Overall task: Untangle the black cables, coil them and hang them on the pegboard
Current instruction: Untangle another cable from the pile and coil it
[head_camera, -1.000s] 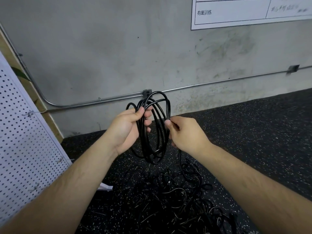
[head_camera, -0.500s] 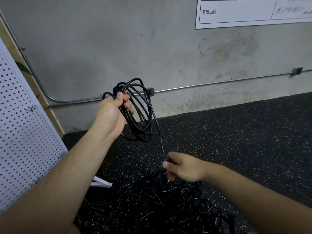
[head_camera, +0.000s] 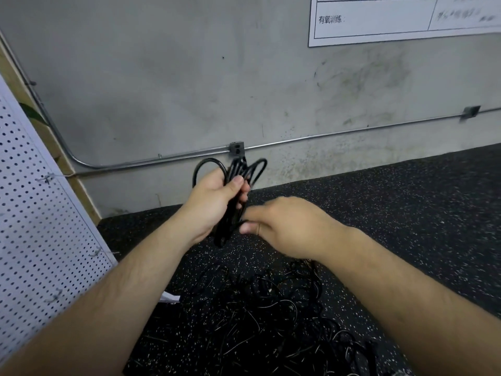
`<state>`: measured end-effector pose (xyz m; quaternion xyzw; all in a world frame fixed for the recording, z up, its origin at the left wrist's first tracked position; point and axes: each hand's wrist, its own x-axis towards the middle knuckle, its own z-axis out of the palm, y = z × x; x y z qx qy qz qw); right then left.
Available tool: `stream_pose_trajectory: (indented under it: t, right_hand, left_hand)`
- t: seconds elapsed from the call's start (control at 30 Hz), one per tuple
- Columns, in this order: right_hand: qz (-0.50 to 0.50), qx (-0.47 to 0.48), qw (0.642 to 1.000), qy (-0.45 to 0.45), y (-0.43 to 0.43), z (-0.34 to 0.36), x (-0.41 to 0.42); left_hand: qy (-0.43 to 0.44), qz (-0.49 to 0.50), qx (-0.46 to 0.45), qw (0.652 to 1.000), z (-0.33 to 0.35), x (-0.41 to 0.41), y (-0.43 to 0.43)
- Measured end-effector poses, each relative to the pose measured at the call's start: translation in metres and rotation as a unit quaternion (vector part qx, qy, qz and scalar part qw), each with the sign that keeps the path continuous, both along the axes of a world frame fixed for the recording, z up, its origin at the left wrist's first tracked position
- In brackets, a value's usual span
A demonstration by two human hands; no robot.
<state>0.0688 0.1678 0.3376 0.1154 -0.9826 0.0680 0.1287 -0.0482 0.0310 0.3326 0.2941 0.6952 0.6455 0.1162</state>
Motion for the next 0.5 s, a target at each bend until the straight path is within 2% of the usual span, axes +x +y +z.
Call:
stream_pose_trajectory:
  t: [0.07, 0.13, 0.23, 0.3, 0.4, 0.5]
  right_hand:
    - [-0.020, -0.054, 0.997, 0.046, 0.005, 0.003, -0.002]
    - [-0.085, -0.103, 0.988, 0.072, 0.009, 0.005, -0.002]
    - [-0.223, -0.157, 0.958, 0.086, 0.014, 0.011, 0.000]
    - [-0.255, -0.170, 0.946, 0.101, 0.018, 0.010, -0.001]
    - [-0.209, -0.230, 0.943, 0.122, 0.024, 0.007, -0.001]
    - [-0.114, -0.309, 0.940, 0.093, 0.045, -0.006, 0.004]
  left_hand:
    - [-0.004, -0.042, -0.020, 0.999, -0.004, 0.007, 0.002]
    - [-0.046, -0.086, -0.008, 0.995, -0.007, 0.016, 0.006]
    - [-0.150, -0.131, 0.056, 0.978, -0.004, 0.023, 0.008]
    - [-0.205, -0.155, 0.097, 0.962, -0.002, 0.023, 0.008]
    - [-0.225, -0.166, 0.127, 0.952, 0.005, 0.021, 0.010]
    - [-0.226, -0.156, 0.173, 0.946, 0.017, 0.012, 0.006]
